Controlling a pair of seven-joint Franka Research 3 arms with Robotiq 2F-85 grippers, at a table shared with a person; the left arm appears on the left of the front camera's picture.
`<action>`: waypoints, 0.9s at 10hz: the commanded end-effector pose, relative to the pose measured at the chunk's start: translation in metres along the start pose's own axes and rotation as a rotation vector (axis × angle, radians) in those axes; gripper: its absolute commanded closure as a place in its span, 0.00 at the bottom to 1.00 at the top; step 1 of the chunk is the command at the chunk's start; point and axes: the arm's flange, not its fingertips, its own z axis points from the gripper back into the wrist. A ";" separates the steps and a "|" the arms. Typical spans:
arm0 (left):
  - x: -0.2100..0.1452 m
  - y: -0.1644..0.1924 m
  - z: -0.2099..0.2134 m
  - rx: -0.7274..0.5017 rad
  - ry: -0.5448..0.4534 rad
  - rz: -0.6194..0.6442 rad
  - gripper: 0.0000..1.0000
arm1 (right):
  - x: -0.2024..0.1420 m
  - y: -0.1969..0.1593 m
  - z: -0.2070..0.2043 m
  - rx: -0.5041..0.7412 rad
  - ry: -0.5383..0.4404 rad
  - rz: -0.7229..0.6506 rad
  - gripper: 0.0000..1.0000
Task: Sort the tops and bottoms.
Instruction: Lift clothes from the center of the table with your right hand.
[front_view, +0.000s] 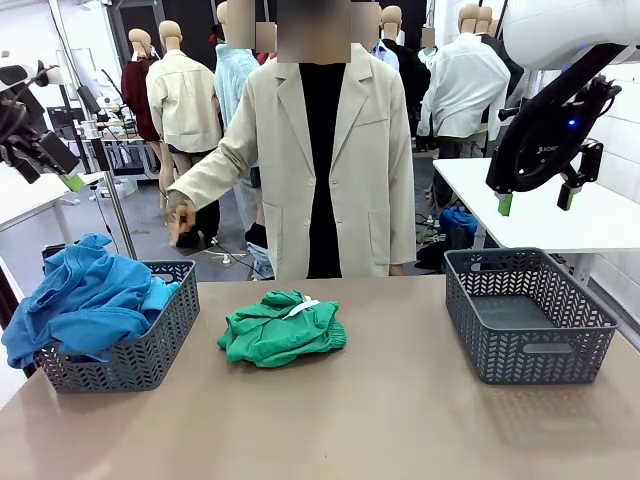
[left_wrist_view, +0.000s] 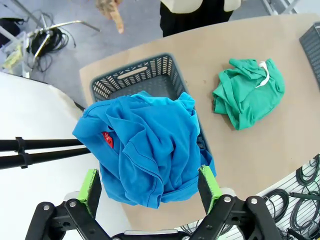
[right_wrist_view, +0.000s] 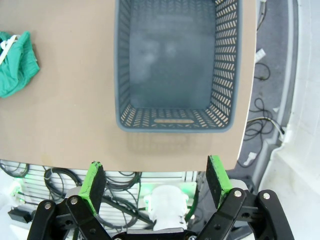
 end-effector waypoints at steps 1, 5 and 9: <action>0.000 0.000 0.001 -0.002 -0.002 0.002 0.00 | 0.030 0.042 -0.004 0.041 0.012 0.128 0.00; 0.000 0.000 0.001 -0.002 -0.002 0.002 0.00 | 0.056 0.169 -0.025 0.254 -0.028 0.424 0.00; 0.000 0.000 0.001 -0.002 -0.002 0.002 0.00 | 0.043 0.279 -0.115 0.161 -0.243 0.372 0.00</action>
